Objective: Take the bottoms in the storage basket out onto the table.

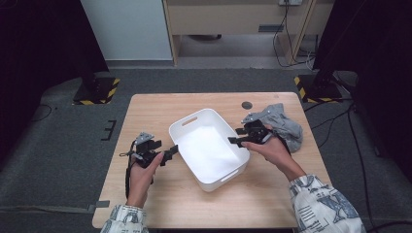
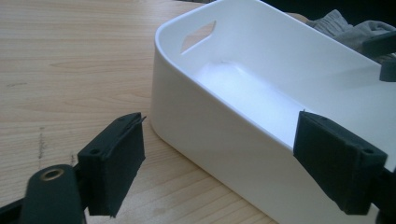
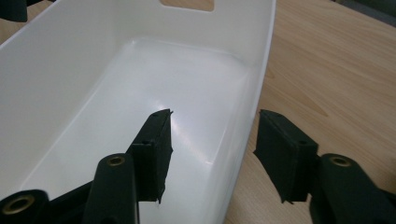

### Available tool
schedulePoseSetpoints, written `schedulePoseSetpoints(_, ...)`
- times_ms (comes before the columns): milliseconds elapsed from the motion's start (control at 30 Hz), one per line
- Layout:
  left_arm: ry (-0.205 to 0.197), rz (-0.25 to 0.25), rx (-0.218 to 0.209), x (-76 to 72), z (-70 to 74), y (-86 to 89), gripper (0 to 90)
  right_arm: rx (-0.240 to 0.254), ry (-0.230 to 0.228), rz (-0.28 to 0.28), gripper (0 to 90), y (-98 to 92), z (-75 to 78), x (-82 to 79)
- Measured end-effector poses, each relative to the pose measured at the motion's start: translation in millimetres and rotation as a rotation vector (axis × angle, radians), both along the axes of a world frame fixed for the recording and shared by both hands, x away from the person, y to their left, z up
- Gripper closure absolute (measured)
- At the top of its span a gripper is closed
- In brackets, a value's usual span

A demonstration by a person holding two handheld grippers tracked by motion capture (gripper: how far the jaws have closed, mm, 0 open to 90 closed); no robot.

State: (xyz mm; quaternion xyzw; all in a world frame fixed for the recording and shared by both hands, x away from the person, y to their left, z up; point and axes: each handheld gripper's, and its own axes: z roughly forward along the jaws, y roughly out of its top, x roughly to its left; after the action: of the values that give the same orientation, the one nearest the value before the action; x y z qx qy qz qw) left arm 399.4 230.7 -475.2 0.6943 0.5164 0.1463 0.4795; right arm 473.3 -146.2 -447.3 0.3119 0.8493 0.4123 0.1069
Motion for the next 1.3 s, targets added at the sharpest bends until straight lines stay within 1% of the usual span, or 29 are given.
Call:
schedulePoseSetpoints(67,0.006,-0.001,-0.001,-0.3,0.3,-0.8,17.2,0.021,0.003,-0.004,43.6,-2.0,2.1,-0.7)
schedulePoseSetpoints(167,0.012,-0.005,0.010,-0.7,1.2,-3.6,19.0,0.038,0.004,-0.002,43.3,-5.6,4.1,-1.6)
schedulePoseSetpoints(233,0.013,-0.009,0.002,-1.1,2.6,-4.2,20.1,0.031,0.004,-0.006,42.9,-7.7,3.8,-2.0)
schedulePoseSetpoints(333,0.015,-0.010,0.000,-2.2,4.7,-6.4,21.3,0.029,0.016,-0.002,41.7,-10.1,2.2,-2.8)
schedulePoseSetpoints(467,0.026,-0.033,0.007,-1.8,5.4,-13.0,23.1,0.017,0.035,0.007,41.1,-11.8,-1.7,-4.3)
schedulePoseSetpoints(567,0.030,-0.050,0.009,-0.1,5.6,-17.9,25.2,0.016,0.041,0.008,41.3,-12.4,-3.7,-5.1)
schedulePoseSetpoints(667,0.035,-0.061,0.024,2.8,6.6,-21.0,27.5,0.014,0.044,0.013,41.2,-12.1,-3.9,-6.2)
schedulePoseSetpoints(767,0.046,-0.066,0.016,5.8,6.8,-21.3,30.5,0.015,0.048,0.023,41.4,-11.8,-2.6,-7.4)
schedulePoseSetpoints(833,0.049,-0.071,0.024,7.6,6.8,-22.5,31.4,0.017,0.045,0.029,41.3,-11.0,-2.2,-8.2)
schedulePoseSetpoints(933,0.050,-0.079,0.035,10.4,7.1,-24.1,31.8,0.014,0.052,0.033,41.2,-9.5,-2.2,-9.5)
schedulePoseSetpoints(1000,0.052,-0.079,0.042,11.6,6.7,-24.7,32.3,0.013,0.051,0.036,40.7,-8.4,-2.8,-9.8)
schedulePoseSetpoints(1067,0.054,-0.081,0.048,12.4,6.3,-24.4,33.0,0.023,0.050,0.045,38.8,-7.4,-2.9,-10.2)
schedulePoseSetpoints(1100,0.058,-0.081,0.048,12.9,6.1,-24.1,33.1,0.021,0.046,0.045,39.1,-7.3,-3.1,-10.0)
schedulePoseSetpoints(1233,0.059,-0.079,0.054,14.8,6.3,-24.0,33.7,0.024,0.051,0.043,39.3,-7.6,-3.1,-9.4)
schedulePoseSetpoints(1300,0.062,-0.078,0.064,16.4,7.1,-24.3,33.3,0.018,0.051,0.044,39.1,-7.3,-3.4,-9.6)
